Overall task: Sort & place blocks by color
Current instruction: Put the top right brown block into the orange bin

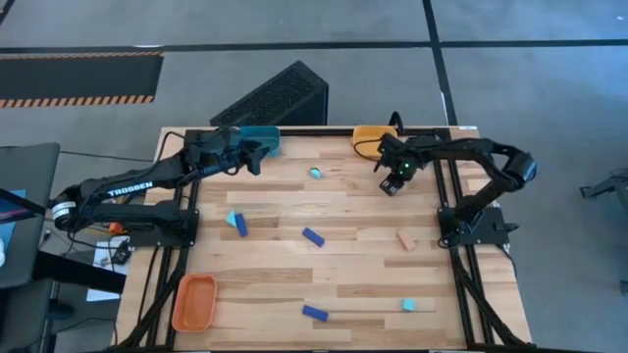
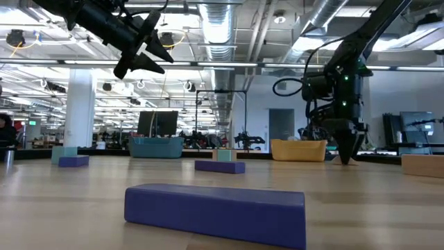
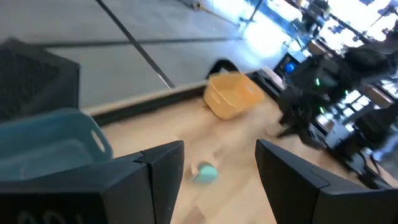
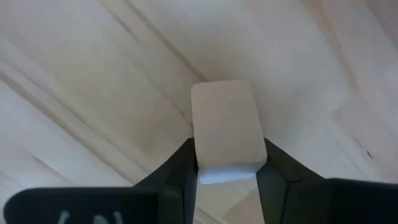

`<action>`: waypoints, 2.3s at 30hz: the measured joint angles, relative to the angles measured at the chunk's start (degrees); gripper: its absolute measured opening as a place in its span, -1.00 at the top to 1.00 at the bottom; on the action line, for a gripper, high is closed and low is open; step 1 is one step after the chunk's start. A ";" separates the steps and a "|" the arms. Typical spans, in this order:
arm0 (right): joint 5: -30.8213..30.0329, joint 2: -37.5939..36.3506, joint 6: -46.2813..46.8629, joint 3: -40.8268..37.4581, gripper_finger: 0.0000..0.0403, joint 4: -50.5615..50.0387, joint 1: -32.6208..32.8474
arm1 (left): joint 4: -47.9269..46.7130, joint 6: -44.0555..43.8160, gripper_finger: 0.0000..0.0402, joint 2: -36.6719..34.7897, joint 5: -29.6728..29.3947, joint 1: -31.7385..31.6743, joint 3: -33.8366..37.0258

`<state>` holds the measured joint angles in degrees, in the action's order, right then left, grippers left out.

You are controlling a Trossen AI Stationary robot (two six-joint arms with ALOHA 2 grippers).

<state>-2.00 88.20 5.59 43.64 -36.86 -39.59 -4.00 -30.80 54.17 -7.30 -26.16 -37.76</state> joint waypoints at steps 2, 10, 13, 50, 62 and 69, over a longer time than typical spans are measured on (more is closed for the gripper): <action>0.59 -1.80 2.28 0.02 0.39 -0.16 1.16 | -0.71 -0.46 0.06 0.00 1.36 0.97 0.00; 0.39 -8.76 19.04 0.07 0.31 3.73 13.97 | -2.70 -2.18 0.06 0.02 2.20 6.32 0.00; -1.86 -9.80 26.80 0.07 0.34 7.70 20.92 | -2.37 -1.83 0.06 0.04 -1.01 7.91 0.00; -29.70 -6.48 7.12 24.57 0.30 -2.89 57.07 | 44.52 -21.66 -0.43 39.99 5.17 27.93 -10.27; -29.63 -6.60 -5.65 24.50 0.29 -1.53 57.24 | 35.52 -25.49 -0.42 47.72 4.27 28.23 -23.57; -30.93 -6.47 -5.63 24.50 0.29 2.25 57.29 | 34.56 -25.19 0.04 47.49 9.11 26.72 -24.37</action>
<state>-32.93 81.73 -0.04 68.14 -34.61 17.69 30.57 -55.99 101.67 1.80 0.56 -62.13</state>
